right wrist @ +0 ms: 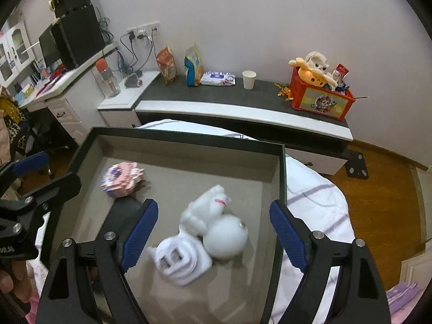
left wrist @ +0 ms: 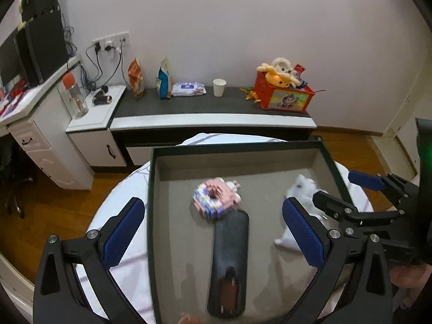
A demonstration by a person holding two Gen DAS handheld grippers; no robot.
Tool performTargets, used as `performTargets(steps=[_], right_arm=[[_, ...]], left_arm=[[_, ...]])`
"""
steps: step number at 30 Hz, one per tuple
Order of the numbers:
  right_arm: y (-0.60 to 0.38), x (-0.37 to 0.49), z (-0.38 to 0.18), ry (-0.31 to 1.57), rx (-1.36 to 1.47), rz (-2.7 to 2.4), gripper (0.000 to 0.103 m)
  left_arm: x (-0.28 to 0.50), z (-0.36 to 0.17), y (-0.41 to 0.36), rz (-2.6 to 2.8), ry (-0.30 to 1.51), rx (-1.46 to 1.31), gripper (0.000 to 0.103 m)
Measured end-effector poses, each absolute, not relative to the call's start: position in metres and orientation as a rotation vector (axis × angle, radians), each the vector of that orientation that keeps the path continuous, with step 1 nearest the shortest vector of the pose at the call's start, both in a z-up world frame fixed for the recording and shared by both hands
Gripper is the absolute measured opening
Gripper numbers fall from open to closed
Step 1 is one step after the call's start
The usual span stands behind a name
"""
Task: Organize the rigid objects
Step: 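Open both tools to release the donut and bunny into the box, then pull both tools back from the box toward the table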
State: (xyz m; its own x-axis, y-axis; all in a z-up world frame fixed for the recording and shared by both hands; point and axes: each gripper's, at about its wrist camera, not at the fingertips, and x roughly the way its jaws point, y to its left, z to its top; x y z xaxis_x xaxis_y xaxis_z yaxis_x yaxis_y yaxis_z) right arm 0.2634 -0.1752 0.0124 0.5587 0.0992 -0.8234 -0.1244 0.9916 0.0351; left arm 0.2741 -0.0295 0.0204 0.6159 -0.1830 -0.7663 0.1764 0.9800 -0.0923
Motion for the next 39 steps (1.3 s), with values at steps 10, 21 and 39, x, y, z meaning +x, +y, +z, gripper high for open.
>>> performTargets(steps=[10, 21, 39], right_arm=[[-0.161, 0.169, 0.060, 0.853, -0.019, 0.139, 0.086], [-0.145, 0.052, 0.082, 0.752, -0.022, 0.158, 0.086], [-0.152, -0.042, 0.045, 0.760, 0.028, 0.154, 0.086]], left_arm=[[0.171, 0.060, -0.011, -0.244, 0.775, -0.013, 0.103], [0.059, 0.068, 0.008, -0.257, 0.683, -0.046, 0.103], [-0.030, 0.017, 0.018, -0.226, 0.688, -0.090, 0.103]])
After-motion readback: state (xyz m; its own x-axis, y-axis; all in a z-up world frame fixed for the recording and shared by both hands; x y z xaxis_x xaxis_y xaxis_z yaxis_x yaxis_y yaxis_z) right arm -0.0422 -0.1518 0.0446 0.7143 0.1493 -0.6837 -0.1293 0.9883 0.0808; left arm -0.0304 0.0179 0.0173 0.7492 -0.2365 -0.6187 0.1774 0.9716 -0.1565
